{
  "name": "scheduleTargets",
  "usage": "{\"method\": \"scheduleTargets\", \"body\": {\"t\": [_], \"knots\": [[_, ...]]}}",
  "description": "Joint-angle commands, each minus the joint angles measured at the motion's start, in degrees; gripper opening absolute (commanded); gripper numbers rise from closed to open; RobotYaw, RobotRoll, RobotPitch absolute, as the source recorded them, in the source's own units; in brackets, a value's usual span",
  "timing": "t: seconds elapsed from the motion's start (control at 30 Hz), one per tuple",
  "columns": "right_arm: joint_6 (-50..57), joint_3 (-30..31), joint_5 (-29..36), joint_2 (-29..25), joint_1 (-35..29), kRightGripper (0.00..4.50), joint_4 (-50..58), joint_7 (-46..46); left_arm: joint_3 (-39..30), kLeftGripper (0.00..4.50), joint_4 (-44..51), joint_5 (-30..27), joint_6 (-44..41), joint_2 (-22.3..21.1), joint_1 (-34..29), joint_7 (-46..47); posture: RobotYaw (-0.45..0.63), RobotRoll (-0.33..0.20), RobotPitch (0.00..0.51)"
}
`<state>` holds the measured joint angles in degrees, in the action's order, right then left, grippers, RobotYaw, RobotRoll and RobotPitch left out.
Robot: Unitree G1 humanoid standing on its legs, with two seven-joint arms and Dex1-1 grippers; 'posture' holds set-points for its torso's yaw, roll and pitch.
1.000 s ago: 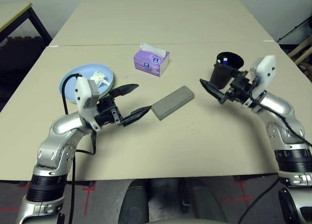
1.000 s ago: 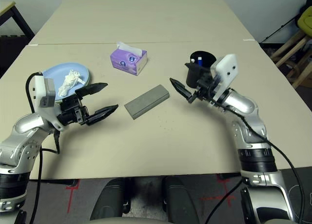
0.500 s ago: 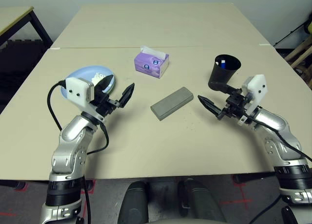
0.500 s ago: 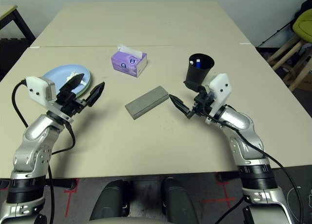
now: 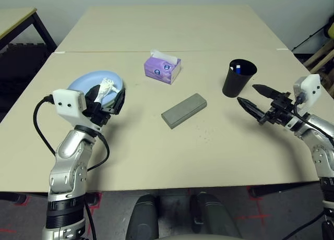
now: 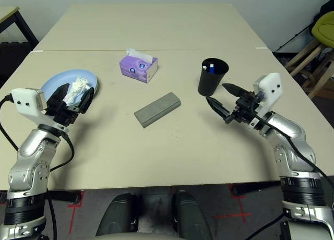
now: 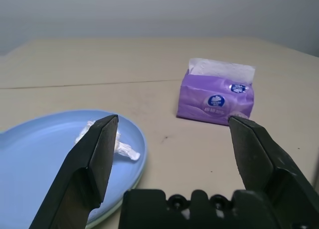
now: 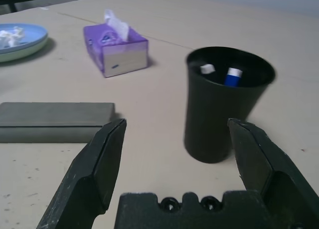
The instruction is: Organize and tidy the items on the table.
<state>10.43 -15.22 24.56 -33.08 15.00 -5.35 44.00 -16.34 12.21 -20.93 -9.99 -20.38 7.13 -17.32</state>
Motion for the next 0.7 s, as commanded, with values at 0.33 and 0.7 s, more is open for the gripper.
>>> {"method": "scheduleTargets", "body": {"t": [0.33,0.7], "knots": [[-10.61,-4.08,-7.30,3.03,7.45,4.47,-19.91,-15.90,-2.73,4.50,-4.42,5.06,5.50,2.49,-1.26,6.69,0.10,0.000,0.091],[-21.03,-3.77,-12.12,5.26,15.18,4.47,-39.47,-25.69,-4.40,4.50,-8.85,6.72,9.90,3.05,-3.45,8.04,0.10,0.000,0.070]]}}
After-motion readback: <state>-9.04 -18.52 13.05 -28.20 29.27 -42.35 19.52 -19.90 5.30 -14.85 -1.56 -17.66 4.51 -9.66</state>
